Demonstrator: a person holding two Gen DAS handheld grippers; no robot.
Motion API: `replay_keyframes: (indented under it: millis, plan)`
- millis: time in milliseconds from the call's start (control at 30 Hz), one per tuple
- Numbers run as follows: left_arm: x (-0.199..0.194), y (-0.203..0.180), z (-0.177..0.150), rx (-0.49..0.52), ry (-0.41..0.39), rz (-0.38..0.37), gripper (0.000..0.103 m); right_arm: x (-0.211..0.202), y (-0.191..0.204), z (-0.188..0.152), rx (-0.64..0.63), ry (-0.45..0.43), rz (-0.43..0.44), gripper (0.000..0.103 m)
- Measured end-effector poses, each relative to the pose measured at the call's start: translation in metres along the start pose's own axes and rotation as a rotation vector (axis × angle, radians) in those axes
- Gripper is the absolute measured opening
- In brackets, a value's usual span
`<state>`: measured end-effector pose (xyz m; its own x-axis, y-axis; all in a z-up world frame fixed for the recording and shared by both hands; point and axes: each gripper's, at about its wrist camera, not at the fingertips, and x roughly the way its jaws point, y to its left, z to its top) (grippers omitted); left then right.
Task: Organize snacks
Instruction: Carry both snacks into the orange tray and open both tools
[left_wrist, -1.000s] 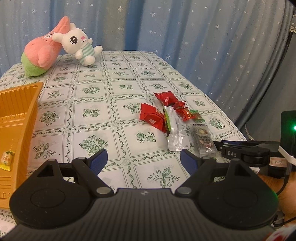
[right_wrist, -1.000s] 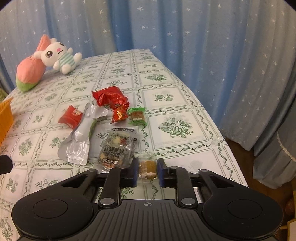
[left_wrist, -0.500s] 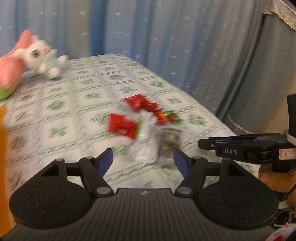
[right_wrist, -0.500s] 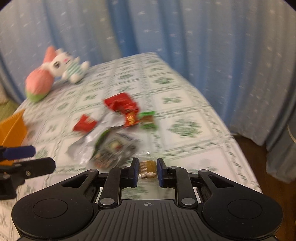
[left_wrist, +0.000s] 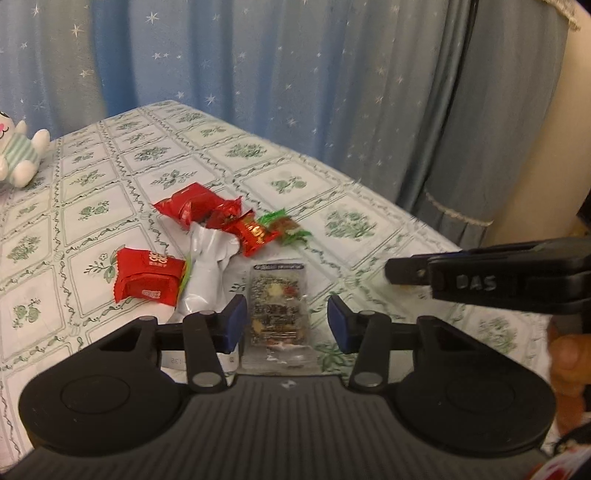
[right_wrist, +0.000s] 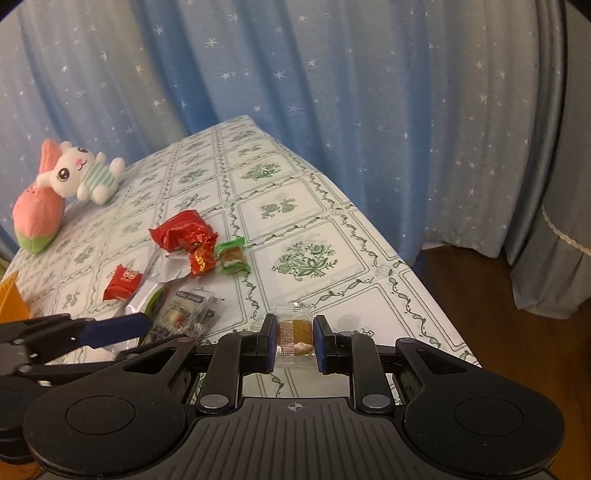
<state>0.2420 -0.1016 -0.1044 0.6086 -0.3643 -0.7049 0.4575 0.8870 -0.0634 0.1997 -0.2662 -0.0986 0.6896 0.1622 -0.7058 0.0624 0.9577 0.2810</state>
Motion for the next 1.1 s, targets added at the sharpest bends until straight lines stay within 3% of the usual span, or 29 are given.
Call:
replay_keyframes:
  millis: [267, 467, 700, 1100]
  plan:
    - [0.011, -0.002, -0.005, -0.008, 0.039, 0.046, 0.035, 0.002, 0.002, -0.001, -0.001, 0.001, -0.006, 0.021]
    - [-0.012, -0.004, -0.013, -0.060, 0.050, 0.015, 0.034, -0.002, 0.008, -0.002, -0.026, -0.011, 0.001, 0.021]
    - [-0.063, 0.002, -0.032, -0.169, 0.032, 0.046, 0.033, -0.021, 0.026, -0.012, -0.064, -0.013, 0.038, 0.021]
    - [-0.174, 0.053, -0.068, -0.315, 0.001, 0.223, 0.033, -0.077, 0.094, -0.040, -0.151, 0.002, 0.160, 0.021]
